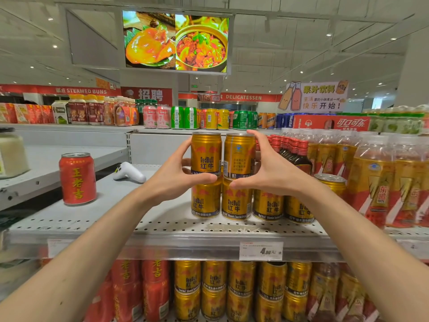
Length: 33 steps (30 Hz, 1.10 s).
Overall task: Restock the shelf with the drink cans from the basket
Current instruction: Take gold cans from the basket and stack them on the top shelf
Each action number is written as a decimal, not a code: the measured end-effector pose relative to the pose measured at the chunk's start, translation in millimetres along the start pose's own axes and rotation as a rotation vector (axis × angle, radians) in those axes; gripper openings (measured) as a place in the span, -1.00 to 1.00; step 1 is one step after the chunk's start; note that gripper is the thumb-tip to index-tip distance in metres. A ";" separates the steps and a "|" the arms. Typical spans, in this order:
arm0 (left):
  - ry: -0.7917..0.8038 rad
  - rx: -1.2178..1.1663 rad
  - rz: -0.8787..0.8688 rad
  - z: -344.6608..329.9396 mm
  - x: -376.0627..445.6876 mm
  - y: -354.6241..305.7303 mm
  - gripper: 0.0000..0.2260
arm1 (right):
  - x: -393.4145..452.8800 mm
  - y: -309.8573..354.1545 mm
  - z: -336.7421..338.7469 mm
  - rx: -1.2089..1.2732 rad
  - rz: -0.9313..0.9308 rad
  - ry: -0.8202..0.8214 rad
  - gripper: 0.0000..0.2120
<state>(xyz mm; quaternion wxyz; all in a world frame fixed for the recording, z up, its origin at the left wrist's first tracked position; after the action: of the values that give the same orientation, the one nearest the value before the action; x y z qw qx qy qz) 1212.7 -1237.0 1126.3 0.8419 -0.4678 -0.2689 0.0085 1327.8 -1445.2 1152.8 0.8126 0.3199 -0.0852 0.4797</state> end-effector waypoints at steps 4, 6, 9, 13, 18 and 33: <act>0.005 0.001 -0.014 -1.2 -2.4 1.0 -0.16 | -2.3 1.8 -0.9 0.013 0.007 0.005 0.22; 0.006 -0.004 -0.017 -0.1 -3.0 1.3 -0.17 | -3.3 0.9 -1.1 0.020 0.004 0.005 0.23; 0.004 0.003 -0.023 -2.0 -4.6 1.4 -0.23 | -3.6 0.3 -1.6 0.037 -0.003 0.009 0.23; -0.020 -0.012 -0.025 -8.0 -8.1 3.5 -0.32 | -4.5 2.2 -1.9 0.013 -0.023 0.028 0.22; -0.044 -0.046 0.003 -10.3 -12.4 5.0 -0.36 | -10.9 6.5 2.5 -0.042 -0.064 -0.006 0.10; -0.405 -0.096 -0.076 -13.1 -103.5 -6.2 -0.71 | -105.4 15.8 -4.7 0.255 -0.163 -0.492 -0.72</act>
<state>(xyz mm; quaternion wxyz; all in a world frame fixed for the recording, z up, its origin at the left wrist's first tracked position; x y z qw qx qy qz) 1128.7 -1278.2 1079.8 0.7470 -0.4857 -0.4503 0.0580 1258.4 -1513.5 1109.1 0.7566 0.5321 -0.1925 0.3277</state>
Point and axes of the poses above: each hand's wrist, its own x-axis towards the middle knuckle, its own z-axis out of the back of the hand, y = z × x, the point moved 2 cm from there along x, towards the middle knuckle, and after that the axes turned 4 degrees about -x, right-handed, at the moved point
